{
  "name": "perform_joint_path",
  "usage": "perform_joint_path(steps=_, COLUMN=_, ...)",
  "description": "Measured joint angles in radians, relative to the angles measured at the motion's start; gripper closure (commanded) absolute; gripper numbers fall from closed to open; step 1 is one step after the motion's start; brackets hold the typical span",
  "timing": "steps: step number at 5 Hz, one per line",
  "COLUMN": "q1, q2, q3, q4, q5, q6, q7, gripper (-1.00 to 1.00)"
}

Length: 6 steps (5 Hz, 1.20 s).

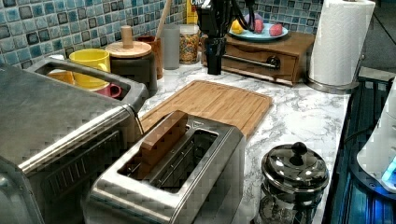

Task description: Turn on the toaster.

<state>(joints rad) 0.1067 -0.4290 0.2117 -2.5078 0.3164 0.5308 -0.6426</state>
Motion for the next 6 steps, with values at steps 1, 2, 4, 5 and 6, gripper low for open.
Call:
perform_joint_path(steps=1, q1=0.019, q2=-0.014, q3=0.001, q4=-0.002, q5=0.012, q6=0.003, q7=0.000, gripper=1.00)
perform_joint_path(steps=2, q1=0.049, q2=-0.007, q3=0.001, q4=-0.002, q5=0.014, q6=-0.007, q7=0.000, gripper=1.00)
perform_joint_path(steps=4, q1=0.084, q2=0.064, q3=0.000, q4=-0.004, q5=0.055, q6=-0.007, q7=-0.061, gripper=1.00)
perform_joint_path(steps=5, q1=0.080, q2=0.082, q3=0.000, q4=-0.014, q5=0.052, q6=0.005, q7=-0.061, gripper=1.00)
perform_joint_path(steps=6, q1=0.088, q2=0.081, q3=0.004, q4=-0.037, q5=0.084, q6=0.038, q7=-0.061, gripper=1.00)
